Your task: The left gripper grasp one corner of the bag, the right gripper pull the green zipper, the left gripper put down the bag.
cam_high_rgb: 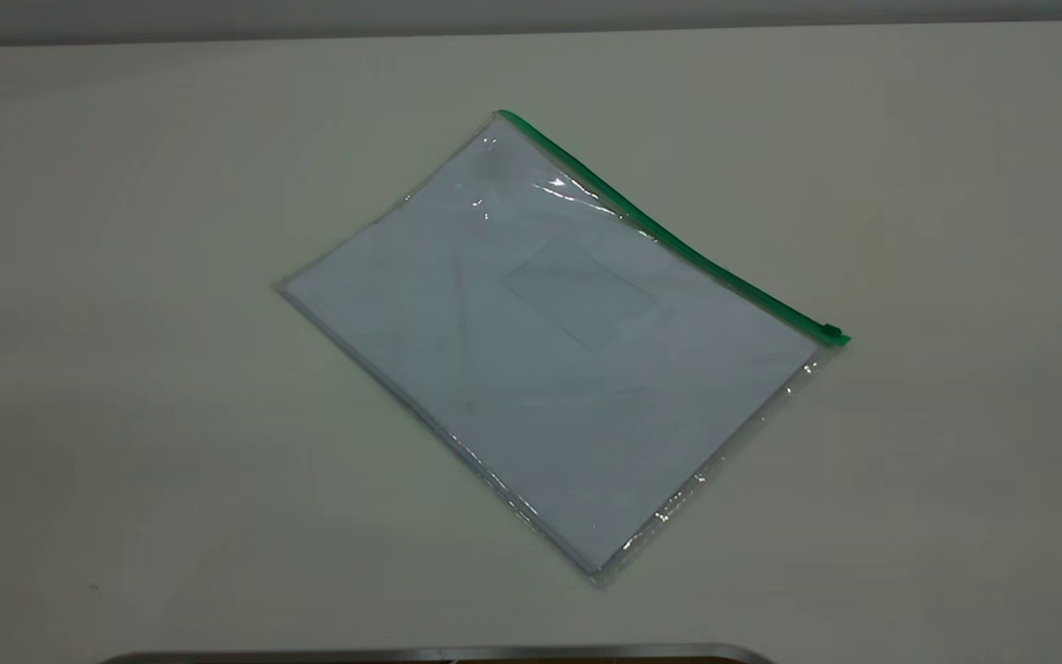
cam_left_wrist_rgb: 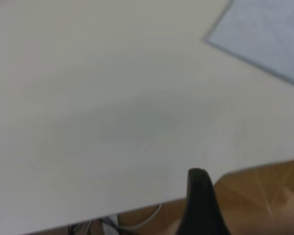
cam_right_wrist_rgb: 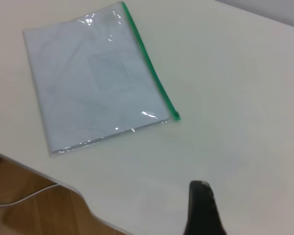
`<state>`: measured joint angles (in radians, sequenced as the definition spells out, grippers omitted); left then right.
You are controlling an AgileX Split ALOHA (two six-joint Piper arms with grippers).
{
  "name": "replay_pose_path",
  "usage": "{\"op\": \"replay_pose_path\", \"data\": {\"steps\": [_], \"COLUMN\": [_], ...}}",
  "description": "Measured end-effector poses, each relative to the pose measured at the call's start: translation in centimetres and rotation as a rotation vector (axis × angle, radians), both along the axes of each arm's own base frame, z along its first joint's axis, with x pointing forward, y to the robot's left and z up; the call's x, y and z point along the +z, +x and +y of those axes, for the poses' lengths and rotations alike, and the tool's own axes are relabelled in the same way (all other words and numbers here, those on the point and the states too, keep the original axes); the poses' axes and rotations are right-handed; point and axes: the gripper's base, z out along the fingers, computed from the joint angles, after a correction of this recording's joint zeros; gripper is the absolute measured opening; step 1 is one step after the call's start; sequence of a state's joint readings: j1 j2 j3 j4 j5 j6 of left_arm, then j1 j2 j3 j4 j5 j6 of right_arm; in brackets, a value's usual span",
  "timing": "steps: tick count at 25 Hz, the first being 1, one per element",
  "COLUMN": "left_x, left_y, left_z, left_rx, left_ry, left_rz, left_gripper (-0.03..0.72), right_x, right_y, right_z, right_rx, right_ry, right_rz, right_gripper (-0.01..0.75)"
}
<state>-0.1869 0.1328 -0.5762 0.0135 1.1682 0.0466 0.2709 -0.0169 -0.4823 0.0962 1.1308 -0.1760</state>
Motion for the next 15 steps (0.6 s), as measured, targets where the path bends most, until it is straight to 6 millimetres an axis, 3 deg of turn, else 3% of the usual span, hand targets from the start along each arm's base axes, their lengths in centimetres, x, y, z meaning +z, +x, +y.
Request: {"op": "replay_pose_path", "data": {"steps": [3, 15], "left_x": [-1.3, -2.3], "left_y": [0.4, 0.8], "left_z": [-0.1, -0.2], "left_rx": [-0.004, 0.020], "left_ry": [0.011, -0.014], "left_rz": [0.045, 0.063], "left_gripper": [0.590, 0.590], "right_x": [0.0, 0.0], "right_y": [0.0, 0.0], "right_z": [0.0, 0.0], "right_rx": [-0.003, -0.003], "right_ry": [0.001, 0.001], "right_rz": [0.001, 0.001], "right_gripper": [0.534, 0.534]}}
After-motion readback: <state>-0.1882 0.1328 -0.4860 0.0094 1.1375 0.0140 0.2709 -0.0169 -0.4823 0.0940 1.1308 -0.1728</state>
